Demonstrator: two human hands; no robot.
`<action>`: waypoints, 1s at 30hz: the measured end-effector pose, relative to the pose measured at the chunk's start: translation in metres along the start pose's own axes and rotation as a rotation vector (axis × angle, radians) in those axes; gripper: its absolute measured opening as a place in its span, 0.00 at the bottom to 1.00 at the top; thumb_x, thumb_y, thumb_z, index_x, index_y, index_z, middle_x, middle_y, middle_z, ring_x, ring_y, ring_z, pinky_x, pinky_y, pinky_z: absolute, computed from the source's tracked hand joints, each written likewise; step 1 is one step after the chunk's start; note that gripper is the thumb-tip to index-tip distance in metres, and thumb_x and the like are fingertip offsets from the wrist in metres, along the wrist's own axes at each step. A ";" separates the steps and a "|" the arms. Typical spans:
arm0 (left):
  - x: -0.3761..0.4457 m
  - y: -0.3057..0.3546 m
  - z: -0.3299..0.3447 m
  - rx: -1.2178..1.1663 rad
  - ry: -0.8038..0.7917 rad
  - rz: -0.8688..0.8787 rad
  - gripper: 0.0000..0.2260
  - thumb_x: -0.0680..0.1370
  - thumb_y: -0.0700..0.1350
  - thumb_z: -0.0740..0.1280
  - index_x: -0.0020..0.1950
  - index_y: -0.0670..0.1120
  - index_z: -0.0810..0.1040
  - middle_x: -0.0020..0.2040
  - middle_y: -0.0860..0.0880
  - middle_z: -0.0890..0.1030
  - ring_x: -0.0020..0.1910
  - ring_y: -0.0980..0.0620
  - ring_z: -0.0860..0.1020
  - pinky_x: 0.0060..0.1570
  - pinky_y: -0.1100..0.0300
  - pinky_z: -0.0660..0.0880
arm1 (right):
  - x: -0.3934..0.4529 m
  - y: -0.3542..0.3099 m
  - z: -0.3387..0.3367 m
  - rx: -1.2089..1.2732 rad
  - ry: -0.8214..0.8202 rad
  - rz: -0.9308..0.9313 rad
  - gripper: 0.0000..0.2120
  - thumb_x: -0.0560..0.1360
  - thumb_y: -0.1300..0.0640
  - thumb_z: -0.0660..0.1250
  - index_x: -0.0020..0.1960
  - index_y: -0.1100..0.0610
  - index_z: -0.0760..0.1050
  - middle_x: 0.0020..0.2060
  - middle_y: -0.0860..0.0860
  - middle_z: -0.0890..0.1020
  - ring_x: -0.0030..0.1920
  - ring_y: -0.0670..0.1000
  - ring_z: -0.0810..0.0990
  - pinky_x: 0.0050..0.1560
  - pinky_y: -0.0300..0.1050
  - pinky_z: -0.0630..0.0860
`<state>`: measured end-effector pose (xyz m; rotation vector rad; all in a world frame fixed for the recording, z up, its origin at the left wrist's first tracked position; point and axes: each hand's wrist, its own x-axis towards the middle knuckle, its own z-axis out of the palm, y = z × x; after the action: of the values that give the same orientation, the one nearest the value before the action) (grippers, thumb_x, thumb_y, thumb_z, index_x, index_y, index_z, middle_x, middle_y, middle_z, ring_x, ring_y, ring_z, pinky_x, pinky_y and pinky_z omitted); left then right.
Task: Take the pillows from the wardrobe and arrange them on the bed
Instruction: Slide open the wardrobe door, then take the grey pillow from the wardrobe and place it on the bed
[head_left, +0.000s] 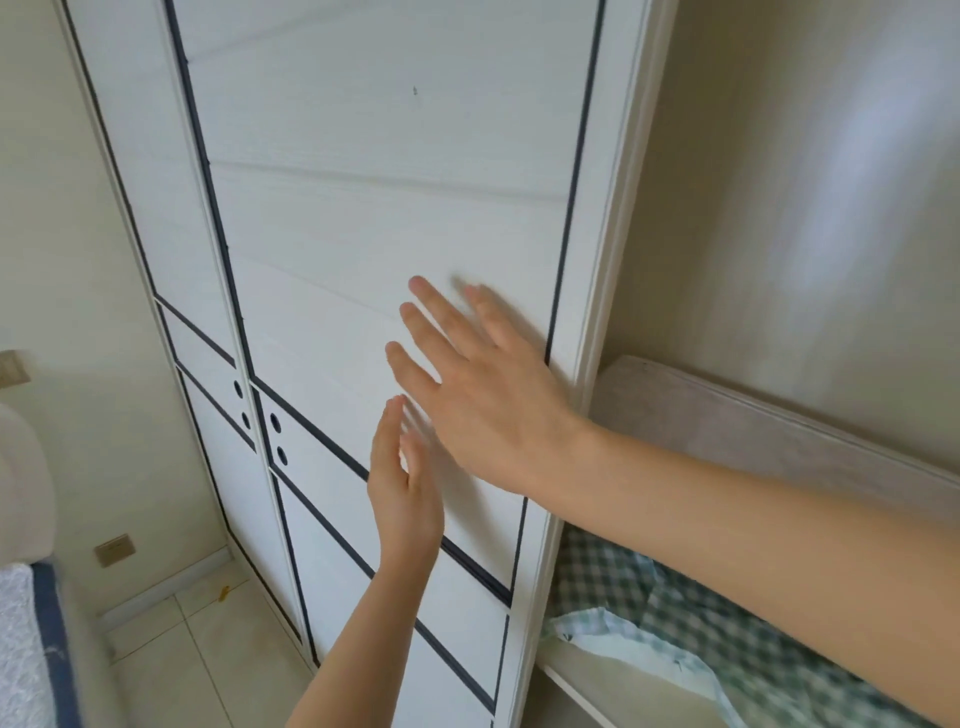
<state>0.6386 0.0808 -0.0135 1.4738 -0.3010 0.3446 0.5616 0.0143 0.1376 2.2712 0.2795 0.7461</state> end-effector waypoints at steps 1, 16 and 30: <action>-0.001 0.004 -0.002 -0.021 0.004 -0.039 0.19 0.84 0.54 0.54 0.74 0.53 0.68 0.72 0.53 0.73 0.72 0.54 0.70 0.70 0.46 0.68 | -0.006 0.000 -0.003 0.025 0.037 -0.010 0.24 0.80 0.51 0.53 0.75 0.56 0.60 0.75 0.60 0.60 0.77 0.63 0.47 0.73 0.63 0.45; -0.129 0.104 0.058 0.048 0.181 0.422 0.13 0.81 0.43 0.57 0.58 0.57 0.77 0.47 0.63 0.77 0.52 0.53 0.76 0.51 0.72 0.67 | -0.187 0.073 -0.035 0.518 0.310 0.170 0.15 0.73 0.63 0.62 0.58 0.64 0.78 0.54 0.58 0.81 0.63 0.60 0.75 0.63 0.52 0.71; -0.246 0.099 0.230 0.102 -0.276 0.096 0.11 0.79 0.39 0.65 0.56 0.53 0.80 0.48 0.55 0.76 0.51 0.55 0.75 0.45 0.65 0.72 | -0.357 0.168 0.042 0.545 0.120 0.685 0.16 0.72 0.62 0.67 0.59 0.64 0.75 0.50 0.59 0.81 0.53 0.60 0.78 0.47 0.52 0.77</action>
<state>0.3763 -0.1525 -0.0051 1.6125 -0.5833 0.2354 0.2943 -0.2731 0.0763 2.8771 -0.3051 1.2746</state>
